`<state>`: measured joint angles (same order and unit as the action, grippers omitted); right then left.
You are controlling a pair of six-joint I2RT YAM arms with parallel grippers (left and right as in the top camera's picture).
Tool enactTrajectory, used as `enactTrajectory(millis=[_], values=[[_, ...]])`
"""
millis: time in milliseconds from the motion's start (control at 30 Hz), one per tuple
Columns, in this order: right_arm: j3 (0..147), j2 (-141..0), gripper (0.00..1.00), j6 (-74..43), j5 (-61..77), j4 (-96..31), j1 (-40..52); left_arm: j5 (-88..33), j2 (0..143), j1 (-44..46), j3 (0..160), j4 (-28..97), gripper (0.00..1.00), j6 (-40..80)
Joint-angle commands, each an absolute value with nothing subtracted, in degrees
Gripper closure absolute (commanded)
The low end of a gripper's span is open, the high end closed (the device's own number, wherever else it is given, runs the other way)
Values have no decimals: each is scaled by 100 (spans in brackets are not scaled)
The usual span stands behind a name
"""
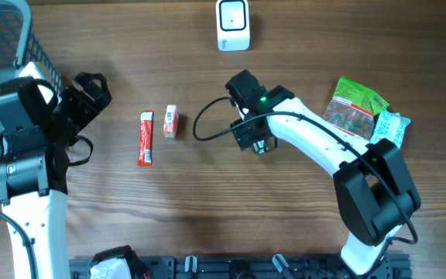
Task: Scan the item barcode
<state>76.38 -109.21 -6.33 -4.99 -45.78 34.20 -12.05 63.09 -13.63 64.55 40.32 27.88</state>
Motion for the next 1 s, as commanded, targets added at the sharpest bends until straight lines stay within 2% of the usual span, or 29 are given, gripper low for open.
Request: enactTrajectory(millis=[0,333,433,767,967], values=[[7594,-10844,29,-611,-593,-4383,3398,-1212,6300,-1396,6458,4018,0,2720],[7535,-11085,29,-602,-591,-3962,3214,-1212,6300,-1396,6458,4018,0,2720],[7535,-11220,45,-600,-567,-3935,3068,-1212,6300,-1396,6458,4018,0,2720],[7535,-11336,48,-602,703,-3697,3013,-1212,6300,-1396,6458,4018,0,2720],[7535,-11360,55,-617,620,-3776,3013,-1212,6300,-1396,6458,4018,0,2720]])
